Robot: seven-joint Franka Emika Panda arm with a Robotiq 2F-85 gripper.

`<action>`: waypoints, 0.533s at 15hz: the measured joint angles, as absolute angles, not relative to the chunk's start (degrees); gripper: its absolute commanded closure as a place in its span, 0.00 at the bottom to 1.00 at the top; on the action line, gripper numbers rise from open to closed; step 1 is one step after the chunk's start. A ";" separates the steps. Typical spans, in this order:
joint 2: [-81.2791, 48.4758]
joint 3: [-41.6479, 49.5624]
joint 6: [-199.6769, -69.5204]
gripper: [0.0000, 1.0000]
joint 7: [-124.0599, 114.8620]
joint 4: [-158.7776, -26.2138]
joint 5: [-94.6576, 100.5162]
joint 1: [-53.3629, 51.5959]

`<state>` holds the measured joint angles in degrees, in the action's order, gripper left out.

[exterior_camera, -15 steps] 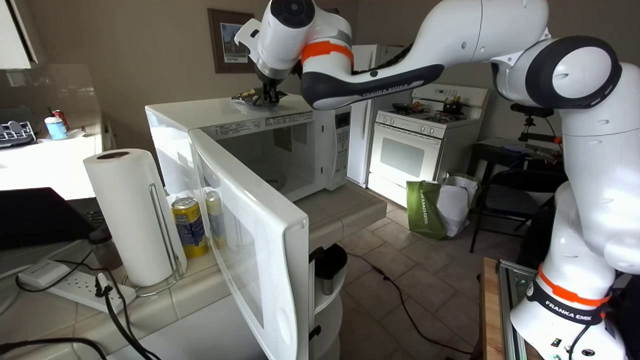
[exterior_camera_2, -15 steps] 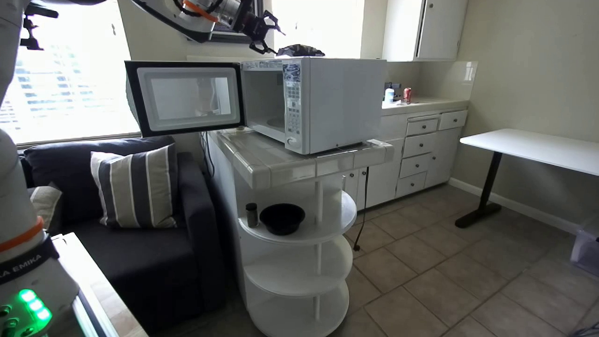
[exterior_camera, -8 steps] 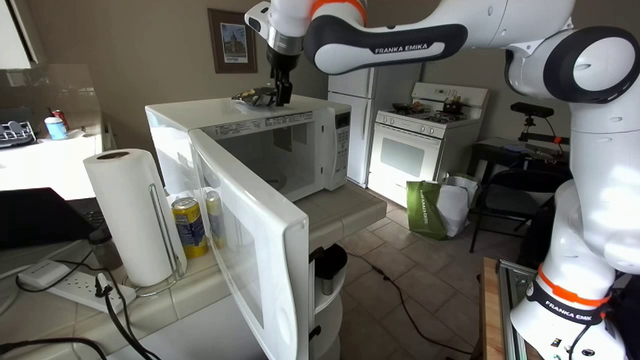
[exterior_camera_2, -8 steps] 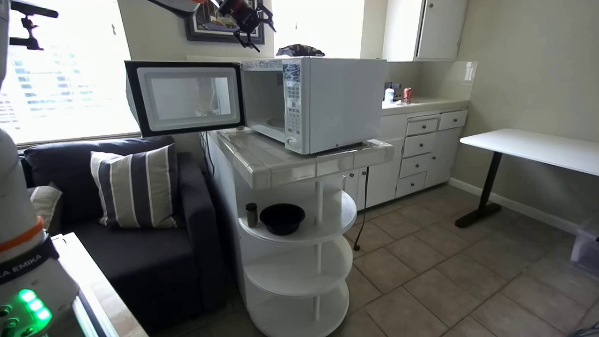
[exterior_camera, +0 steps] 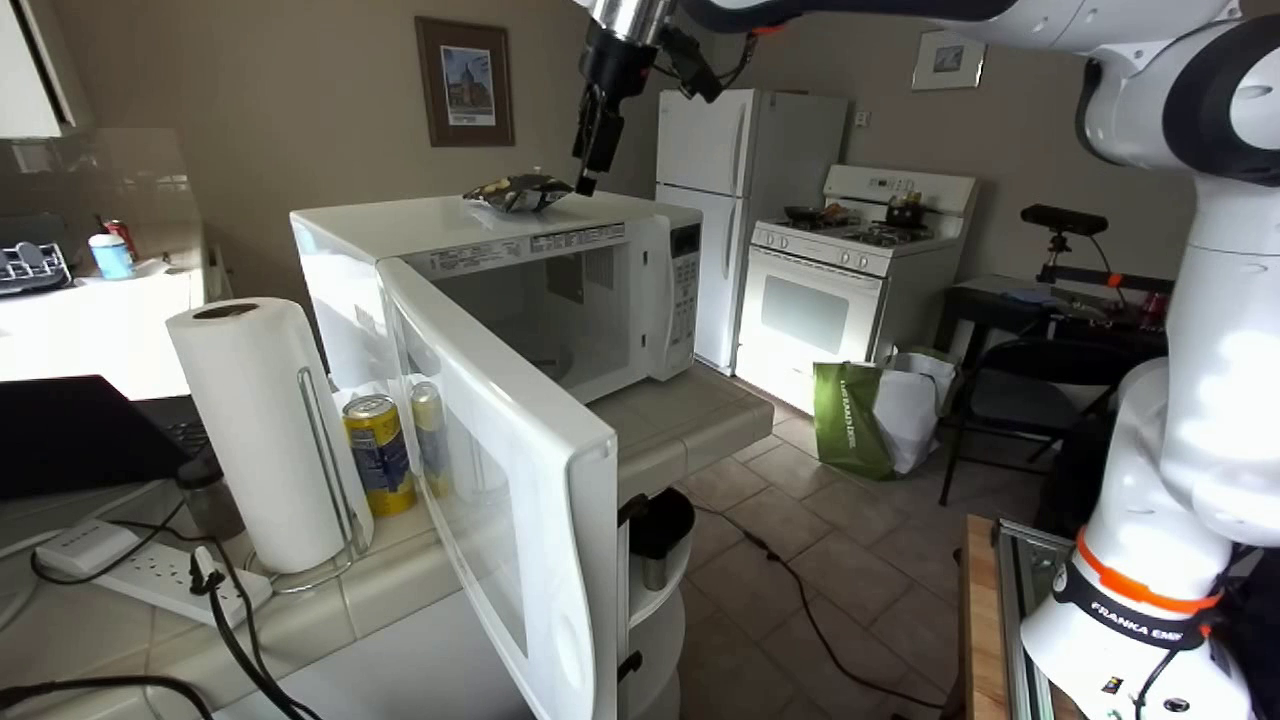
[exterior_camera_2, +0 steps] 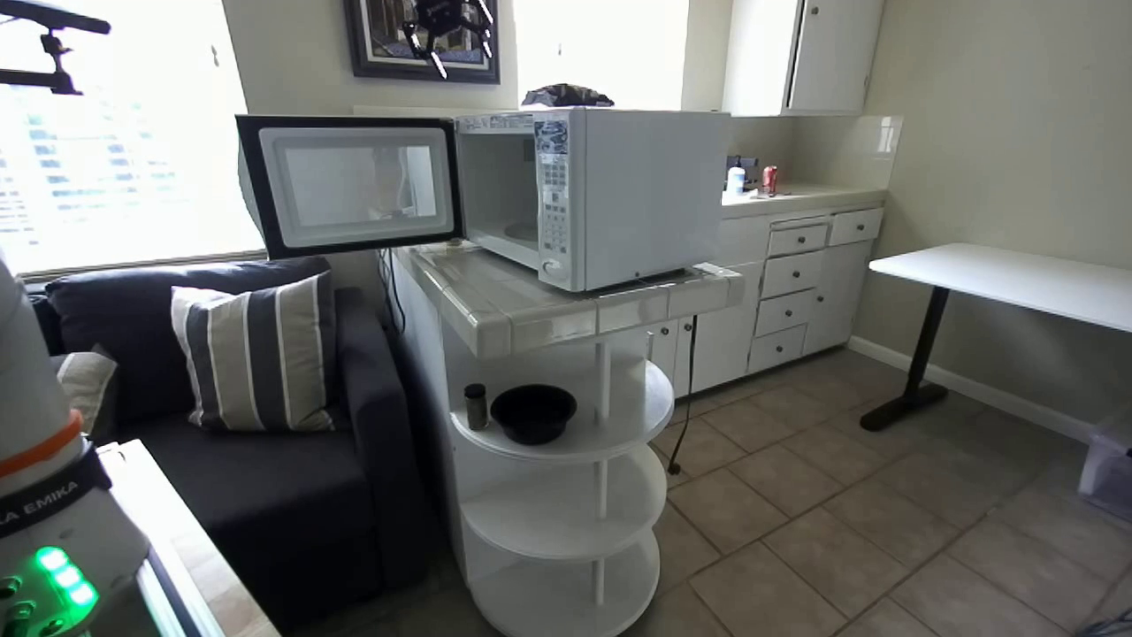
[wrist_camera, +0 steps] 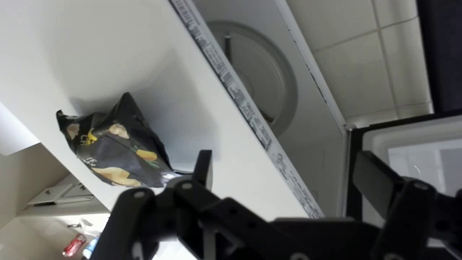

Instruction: Remove the black packet from the microwave and put it on top of the microwave.

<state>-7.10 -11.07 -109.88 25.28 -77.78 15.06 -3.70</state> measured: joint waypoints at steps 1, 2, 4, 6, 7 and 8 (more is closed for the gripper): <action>-5.12 -10.98 -110.12 0.00 24.86 -80.07 12.23 -3.10; -3.11 -10.82 -110.51 0.00 24.43 -82.53 10.14 -2.66; 1.09 -10.41 -111.89 0.00 22.46 -88.04 8.35 -2.04; 5.17 -9.61 -113.33 0.00 20.20 -93.65 8.20 -1.90; 7.07 -8.97 -113.67 0.00 19.12 -96.34 8.21 -2.05; 9.04 -8.40 -114.05 0.00 18.23 -99.22 8.21 -2.14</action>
<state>9.04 -8.40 -114.05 18.23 -99.22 8.21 -2.14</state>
